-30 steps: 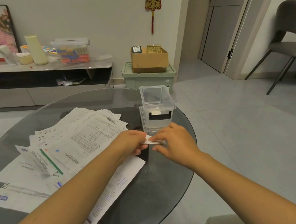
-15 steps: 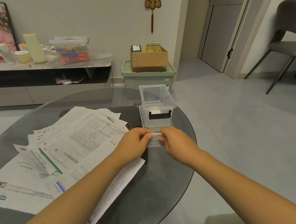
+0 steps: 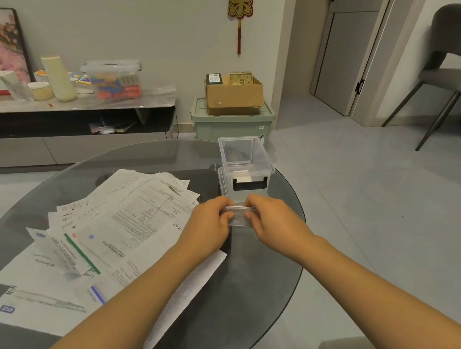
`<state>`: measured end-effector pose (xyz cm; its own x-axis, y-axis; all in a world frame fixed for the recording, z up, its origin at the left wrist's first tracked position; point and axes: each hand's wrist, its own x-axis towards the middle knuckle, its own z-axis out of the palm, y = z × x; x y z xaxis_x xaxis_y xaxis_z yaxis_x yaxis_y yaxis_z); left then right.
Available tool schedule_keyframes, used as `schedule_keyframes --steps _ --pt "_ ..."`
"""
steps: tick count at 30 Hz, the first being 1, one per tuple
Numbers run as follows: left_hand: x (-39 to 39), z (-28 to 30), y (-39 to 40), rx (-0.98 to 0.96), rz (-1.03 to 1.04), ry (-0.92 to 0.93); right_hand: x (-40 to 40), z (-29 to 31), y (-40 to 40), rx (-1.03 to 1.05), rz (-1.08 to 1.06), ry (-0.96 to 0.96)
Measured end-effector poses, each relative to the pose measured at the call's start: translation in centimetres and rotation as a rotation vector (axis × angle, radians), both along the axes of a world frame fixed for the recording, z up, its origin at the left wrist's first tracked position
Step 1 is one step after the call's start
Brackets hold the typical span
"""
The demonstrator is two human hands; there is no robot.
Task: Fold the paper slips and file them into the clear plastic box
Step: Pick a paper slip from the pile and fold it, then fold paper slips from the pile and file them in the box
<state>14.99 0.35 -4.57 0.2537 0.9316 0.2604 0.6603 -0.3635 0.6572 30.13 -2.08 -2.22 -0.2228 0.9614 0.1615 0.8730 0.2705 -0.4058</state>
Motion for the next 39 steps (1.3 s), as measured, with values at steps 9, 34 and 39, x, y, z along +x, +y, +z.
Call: schedule_keyframes --steps 9,34,39 --pt "-0.7 5.3 1.1 0.114 0.015 -0.102 -0.7 3.9 1.3 0.238 -0.014 0.138" --pt "4.8 8.5 14.3 -0.179 -0.410 0.528 0.2 2.7 6.2 0.053 -0.468 0.357" --pt "5.7 6.8 14.7 -0.196 -0.398 0.526 0.6 2.4 6.4 0.038 -0.444 0.321"
